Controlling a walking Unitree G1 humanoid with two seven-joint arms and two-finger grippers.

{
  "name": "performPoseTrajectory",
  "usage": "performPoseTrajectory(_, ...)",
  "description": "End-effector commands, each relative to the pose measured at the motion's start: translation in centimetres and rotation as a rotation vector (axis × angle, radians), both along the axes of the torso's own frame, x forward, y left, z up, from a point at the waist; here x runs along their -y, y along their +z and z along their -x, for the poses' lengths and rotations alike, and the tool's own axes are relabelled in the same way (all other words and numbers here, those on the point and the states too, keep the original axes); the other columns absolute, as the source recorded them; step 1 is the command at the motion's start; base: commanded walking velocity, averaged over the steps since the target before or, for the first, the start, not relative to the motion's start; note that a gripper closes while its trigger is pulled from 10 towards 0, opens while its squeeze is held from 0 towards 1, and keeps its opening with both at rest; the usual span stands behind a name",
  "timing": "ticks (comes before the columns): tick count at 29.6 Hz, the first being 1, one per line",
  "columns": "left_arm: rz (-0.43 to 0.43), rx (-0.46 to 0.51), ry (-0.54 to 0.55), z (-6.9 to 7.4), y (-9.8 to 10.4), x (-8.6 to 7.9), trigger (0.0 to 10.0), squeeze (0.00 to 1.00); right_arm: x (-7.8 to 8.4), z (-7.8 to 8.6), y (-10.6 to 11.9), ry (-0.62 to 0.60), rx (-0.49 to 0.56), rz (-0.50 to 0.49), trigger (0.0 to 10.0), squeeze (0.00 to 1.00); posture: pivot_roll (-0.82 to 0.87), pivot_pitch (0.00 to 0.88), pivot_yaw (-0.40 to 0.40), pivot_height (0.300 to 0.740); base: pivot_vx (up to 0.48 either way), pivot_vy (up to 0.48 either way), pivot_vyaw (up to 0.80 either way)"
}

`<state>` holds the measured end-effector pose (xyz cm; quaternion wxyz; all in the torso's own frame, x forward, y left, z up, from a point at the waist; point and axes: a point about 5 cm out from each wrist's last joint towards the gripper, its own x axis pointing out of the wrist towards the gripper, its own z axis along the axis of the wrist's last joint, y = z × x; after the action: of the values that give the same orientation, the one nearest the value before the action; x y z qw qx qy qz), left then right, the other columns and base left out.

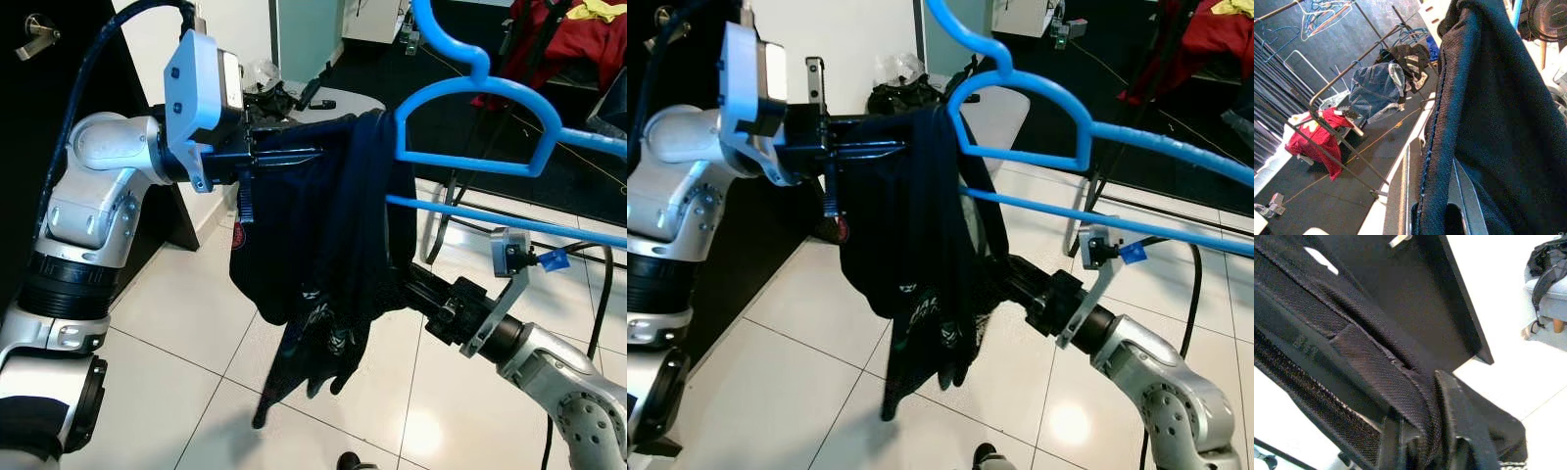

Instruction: Hang hanger

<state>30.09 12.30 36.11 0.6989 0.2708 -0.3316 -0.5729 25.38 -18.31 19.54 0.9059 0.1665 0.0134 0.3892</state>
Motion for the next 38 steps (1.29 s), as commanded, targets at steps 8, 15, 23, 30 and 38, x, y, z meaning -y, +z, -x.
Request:
performPoseTrajectory(8,0.01,0.027,0.038,-0.1,0.3,-0.6,10.0,0.0,0.9,-0.4,0.2,-0.071,0.015,0.004,0.0,0.0,-0.03,0.172,0.029,0.74,0.0,0.0,0.0)
performPoseTrajectory(15,-0.131,0.084,0.305,-2.5,-2.2,-3.0,10.0,0.0,5.2,-0.6,3.4,-0.201,0.125,-0.168,0.0,0.0,-0.03,0.164,0.026,0.74,0.0,0.0,0.0)
performPoseTrajectory(23,-0.159,0.15,0.545,-4.0,-3.1,-5.8,10.0,0.0,8.5,0.3,5.5,-0.252,0.223,-0.263,0.0,0.0,-0.03,0.156,0.02,0.74,0.0,0.0,0.0)
performPoseTrajectory(30,-0.14,0.166,0.589,-4.1,-3.0,-7.1,10.0,0.0,9.5,0.4,5.6,-0.3,0.232,-0.265,0.0,0.0,-0.03,0.164,0.019,0.74,0.0,0.0,0.0)
performPoseTrajectory(38,-0.142,0.253,0.683,-4.8,-3.0,-7.9,10.0,0.0,10.2,0.2,5.4,-0.33,0.208,-0.28,0.0,0.0,-0.03,0.17,0.017,0.74,0.0,0.0,0.0)
